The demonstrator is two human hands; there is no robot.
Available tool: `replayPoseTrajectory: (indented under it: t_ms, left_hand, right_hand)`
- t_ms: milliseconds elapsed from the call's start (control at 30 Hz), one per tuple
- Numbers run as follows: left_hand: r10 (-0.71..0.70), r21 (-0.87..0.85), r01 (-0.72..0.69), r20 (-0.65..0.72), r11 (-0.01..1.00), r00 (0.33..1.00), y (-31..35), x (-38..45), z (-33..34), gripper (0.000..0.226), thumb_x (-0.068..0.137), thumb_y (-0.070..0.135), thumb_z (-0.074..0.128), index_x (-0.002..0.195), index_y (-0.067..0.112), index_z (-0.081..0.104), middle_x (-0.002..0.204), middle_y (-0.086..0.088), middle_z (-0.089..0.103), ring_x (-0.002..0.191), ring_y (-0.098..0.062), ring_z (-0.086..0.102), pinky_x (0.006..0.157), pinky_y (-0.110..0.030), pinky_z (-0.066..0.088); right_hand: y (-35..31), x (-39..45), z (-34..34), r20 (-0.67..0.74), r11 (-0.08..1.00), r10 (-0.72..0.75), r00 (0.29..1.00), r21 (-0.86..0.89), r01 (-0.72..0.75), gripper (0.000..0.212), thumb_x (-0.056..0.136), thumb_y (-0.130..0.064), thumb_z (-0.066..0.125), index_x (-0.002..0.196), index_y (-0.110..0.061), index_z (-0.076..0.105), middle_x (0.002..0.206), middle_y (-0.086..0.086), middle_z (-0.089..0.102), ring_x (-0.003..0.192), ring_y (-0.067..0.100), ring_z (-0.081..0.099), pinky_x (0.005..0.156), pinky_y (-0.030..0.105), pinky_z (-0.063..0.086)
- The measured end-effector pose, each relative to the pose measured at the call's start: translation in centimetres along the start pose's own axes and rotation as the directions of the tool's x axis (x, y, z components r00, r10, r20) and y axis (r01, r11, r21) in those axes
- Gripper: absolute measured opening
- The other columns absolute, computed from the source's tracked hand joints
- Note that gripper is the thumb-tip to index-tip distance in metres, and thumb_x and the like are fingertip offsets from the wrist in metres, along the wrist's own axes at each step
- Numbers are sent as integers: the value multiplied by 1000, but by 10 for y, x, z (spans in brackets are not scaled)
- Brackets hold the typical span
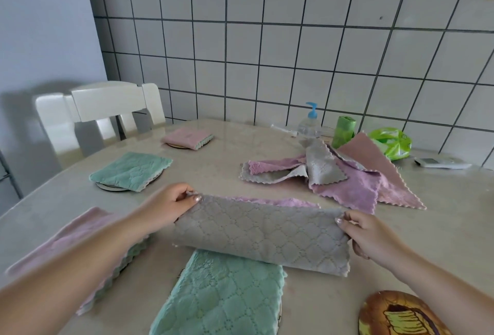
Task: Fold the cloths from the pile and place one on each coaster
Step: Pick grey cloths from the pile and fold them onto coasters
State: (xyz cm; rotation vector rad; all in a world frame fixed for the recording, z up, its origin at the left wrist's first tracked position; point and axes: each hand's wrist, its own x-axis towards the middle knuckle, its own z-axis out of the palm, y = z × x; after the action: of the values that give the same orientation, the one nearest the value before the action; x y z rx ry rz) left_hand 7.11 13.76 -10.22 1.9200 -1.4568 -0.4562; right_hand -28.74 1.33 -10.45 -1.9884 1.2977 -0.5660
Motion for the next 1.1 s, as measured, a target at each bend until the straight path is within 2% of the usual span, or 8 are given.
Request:
replayPoseTrajectory:
  t_ms: [267,467,567,667,833,900,967,1100]
  left_hand:
    - [-78,59,77,21,995,997,-5,40,14,19,91,30,57,88,12,62,75,-4,65,64,-14,58,65,-31,49]
    - [-124,144,118,35,983,992,-11,64,17,19,87,32,61,86,13,63,79,-5,67,75,-23,65,73,-38,54]
    - [-139,176,132,26,976,990,-14,72,19,18,86,32,63,80,15,61,77,-7,68,68,-23,67,66,-35,56]
    - [-135,198,130,12,971,991,-17,76,22,20,85,33,63,72,20,56,65,0,63,51,-15,59,51,-24,45]
    - [-141,361,131,0,923,990,-16,81,21,22,82,40,64,91,20,58,93,-3,65,76,-19,59,66,-28,43]
    - [-47,470,60,-40,880,998,-6,77,22,38,83,45,62,113,23,55,113,-1,58,95,-20,58,84,-33,47]
    - [116,524,-87,-24,848,993,14,68,32,45,87,44,56,125,20,52,126,-2,53,113,-23,53,97,-37,44]
    - [218,477,-315,249,821,944,56,49,79,35,94,31,43,122,14,54,130,-5,53,122,-23,49,104,-41,39]
  right_hand:
    - [-1,51,6,-51,995,80,995,-58,-83,24,93,-23,51,80,-5,59,52,-4,43,44,15,42,47,23,30]
    - [6,73,13,-61,980,112,992,-158,-120,30,92,-30,52,87,-3,63,58,2,53,49,17,48,54,26,32]
    - [9,81,16,-80,979,122,989,-151,-133,28,90,-32,55,87,-6,64,69,8,64,72,31,66,66,33,47]
    - [14,87,19,-79,981,139,987,-125,-148,26,90,-30,56,89,-5,64,74,8,65,70,26,64,76,42,54]
    - [9,84,15,-147,960,91,985,-251,-126,23,87,-32,58,107,-21,57,95,-6,59,79,15,59,61,24,44]
    - [-2,77,15,-213,947,-24,977,-319,-47,26,87,-32,57,112,-26,54,106,-11,55,79,10,57,61,24,43]
    - [-20,70,25,-198,925,-183,963,-365,101,34,87,-33,56,120,-24,54,121,-5,55,96,13,58,79,32,48]
    - [-67,61,75,68,823,-325,943,-471,318,48,92,-31,48,138,-17,41,147,1,37,136,18,32,113,41,27]
